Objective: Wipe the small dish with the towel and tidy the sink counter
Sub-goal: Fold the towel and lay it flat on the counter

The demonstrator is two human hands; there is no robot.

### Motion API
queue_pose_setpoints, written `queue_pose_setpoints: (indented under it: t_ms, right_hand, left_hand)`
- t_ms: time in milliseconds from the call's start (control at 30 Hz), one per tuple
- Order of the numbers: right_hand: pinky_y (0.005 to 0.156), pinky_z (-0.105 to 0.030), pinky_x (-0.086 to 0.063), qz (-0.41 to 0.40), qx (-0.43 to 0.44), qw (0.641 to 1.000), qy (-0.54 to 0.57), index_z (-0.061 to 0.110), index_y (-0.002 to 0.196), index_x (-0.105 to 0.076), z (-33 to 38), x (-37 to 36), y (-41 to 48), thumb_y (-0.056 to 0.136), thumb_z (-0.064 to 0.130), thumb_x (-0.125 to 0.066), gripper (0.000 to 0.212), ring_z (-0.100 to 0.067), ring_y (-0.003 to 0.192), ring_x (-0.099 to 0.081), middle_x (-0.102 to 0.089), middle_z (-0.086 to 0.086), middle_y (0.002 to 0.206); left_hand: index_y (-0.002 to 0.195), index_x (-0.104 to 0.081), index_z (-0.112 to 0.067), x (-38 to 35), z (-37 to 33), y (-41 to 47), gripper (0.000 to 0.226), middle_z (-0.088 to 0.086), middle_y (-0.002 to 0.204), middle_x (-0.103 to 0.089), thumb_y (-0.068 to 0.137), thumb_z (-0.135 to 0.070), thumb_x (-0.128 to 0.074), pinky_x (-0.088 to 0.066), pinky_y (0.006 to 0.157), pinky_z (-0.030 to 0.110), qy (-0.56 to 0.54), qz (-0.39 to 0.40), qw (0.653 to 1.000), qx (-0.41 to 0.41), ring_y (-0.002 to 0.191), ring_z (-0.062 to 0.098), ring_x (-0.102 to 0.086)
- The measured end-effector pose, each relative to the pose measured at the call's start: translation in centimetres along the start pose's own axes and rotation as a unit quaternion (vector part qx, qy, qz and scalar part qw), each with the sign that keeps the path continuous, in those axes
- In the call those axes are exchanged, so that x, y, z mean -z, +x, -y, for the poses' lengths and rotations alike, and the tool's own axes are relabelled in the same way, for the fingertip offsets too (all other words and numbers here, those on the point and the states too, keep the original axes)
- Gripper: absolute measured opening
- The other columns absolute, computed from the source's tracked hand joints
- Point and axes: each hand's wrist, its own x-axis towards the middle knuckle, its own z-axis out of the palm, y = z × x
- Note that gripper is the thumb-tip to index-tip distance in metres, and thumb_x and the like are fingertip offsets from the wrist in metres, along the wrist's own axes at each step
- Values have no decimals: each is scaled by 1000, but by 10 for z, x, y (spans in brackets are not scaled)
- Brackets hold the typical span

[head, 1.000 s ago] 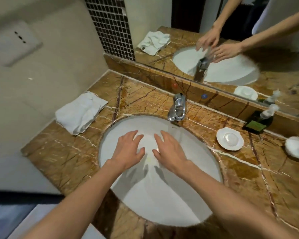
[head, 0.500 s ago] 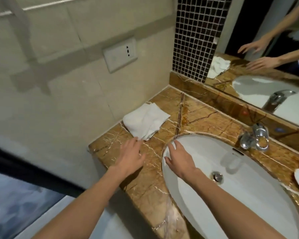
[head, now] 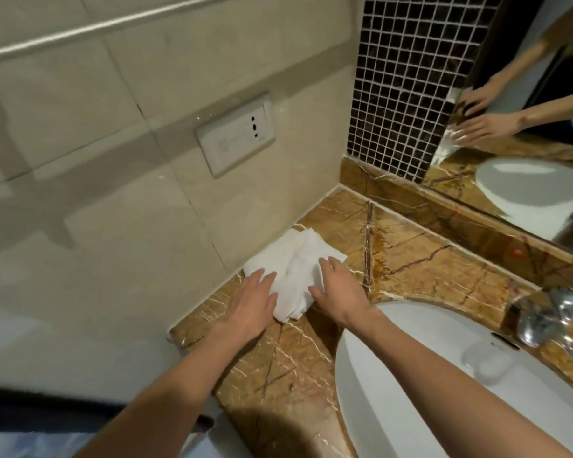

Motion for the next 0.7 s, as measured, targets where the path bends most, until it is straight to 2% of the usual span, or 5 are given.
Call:
queue_pose_setpoints:
  t_ms: [100,367,533,667,700]
  right_hand:
    - [108,-41,-35,13,5,1000,-1,9,141,-34,-3,-3,21,92,38,-57,61,-33,132,-40,-42,-17,144]
    - [86,-42,-45,4,-36,999,20,12,127,-46,-1,-12,56,90,45,-56,50,-33,106,-54,-56,-15,120]
    - [90,-44,-41,-15,-53,998,17,11,122,-49,3,-25,65,86,50,-59,54,-31,106,-51,-57,-13,117]
    - [78,-39,-38,-1,-85,995,61,20,81,-51,-1,-23,74,86,31,-59,14,-31,90,-57,-57,-6,85]
    - [76,-38,-38,10,-84,994,70,23,73,-44,-2,-21,75,88,28,-58,21,-29,82,-56,-54,-3,78]
  left_hand:
    - [143,-31,-18,0,3,25,46,14,153,-25,98,-25,-34,-20,114,37,14,7,1000,-8,139,28,-23]
    - [141,-35,-28,-5,0,82,44,12,155,-21,97,-27,-38,-21,113,46,45,43,998,-16,139,32,-22]
    - [141,-34,-26,-9,2,117,52,13,146,-34,92,-34,-48,-24,108,41,58,26,998,-15,132,30,-31]
    - [131,-46,-16,-13,3,134,49,16,122,-52,87,-31,-60,-34,97,39,31,-8,999,-16,114,33,-47]
    - [128,-49,-13,-13,3,136,46,18,119,-54,86,-28,-61,-35,97,39,4,-17,1000,-14,113,35,-49]
